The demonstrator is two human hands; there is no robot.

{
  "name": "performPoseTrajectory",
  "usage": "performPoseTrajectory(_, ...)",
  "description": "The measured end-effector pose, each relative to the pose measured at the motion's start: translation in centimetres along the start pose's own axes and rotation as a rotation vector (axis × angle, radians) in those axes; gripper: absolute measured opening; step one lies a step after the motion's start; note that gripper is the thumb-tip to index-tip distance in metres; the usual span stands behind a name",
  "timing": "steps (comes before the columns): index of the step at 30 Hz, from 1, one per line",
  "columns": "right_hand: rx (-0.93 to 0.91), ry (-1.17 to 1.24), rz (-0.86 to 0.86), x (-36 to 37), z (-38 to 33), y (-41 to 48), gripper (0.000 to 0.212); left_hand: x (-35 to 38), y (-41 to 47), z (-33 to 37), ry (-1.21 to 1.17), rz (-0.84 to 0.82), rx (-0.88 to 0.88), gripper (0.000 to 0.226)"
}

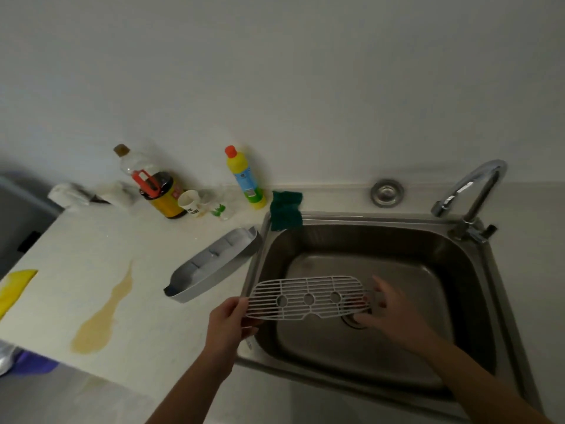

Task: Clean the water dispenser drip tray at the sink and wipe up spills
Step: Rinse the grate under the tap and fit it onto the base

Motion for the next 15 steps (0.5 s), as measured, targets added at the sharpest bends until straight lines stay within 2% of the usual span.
performPoseTrajectory(2,-0.086,-0.037,-0.041,0.5,-2.8,1.6,0.083,-1.3,0.6,-0.4,-0.06,-0.051,-0.015,0.03)
performPoseTrajectory(4,-0.158,-0.079,-0.075,1.2,-5.7,3.2,0.07,-3.0,1.7,-0.7,-0.129,-0.089,-0.037,0.032)
performPoseTrajectory(8,-0.256,-0.181,-0.138,4.2,-12.0,6.7,0.065,-7.9,3.7,-1.1,-0.265,-0.107,-0.061,0.024)
performPoseTrajectory(13,-0.316,-0.239,-0.22,9.8,-17.9,13.2,0.064,-15.3,7.0,1.2,-0.05,0.057,0.105,0.013)
performPoseTrajectory(15,-0.366,-0.357,-0.23,11.8,-19.4,16.3,0.069,-17.4,8.6,2.3,0.153,0.111,0.196,0.027)
Point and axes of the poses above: each hand's wrist, its own y-axis towards the middle knuckle, its own x-axis out of the palm, z = x × y, the point moved 10 cm from there along y, towards the middle knuckle, and after that the axes turned 14 degrees about -x, right-handed, at the moved point
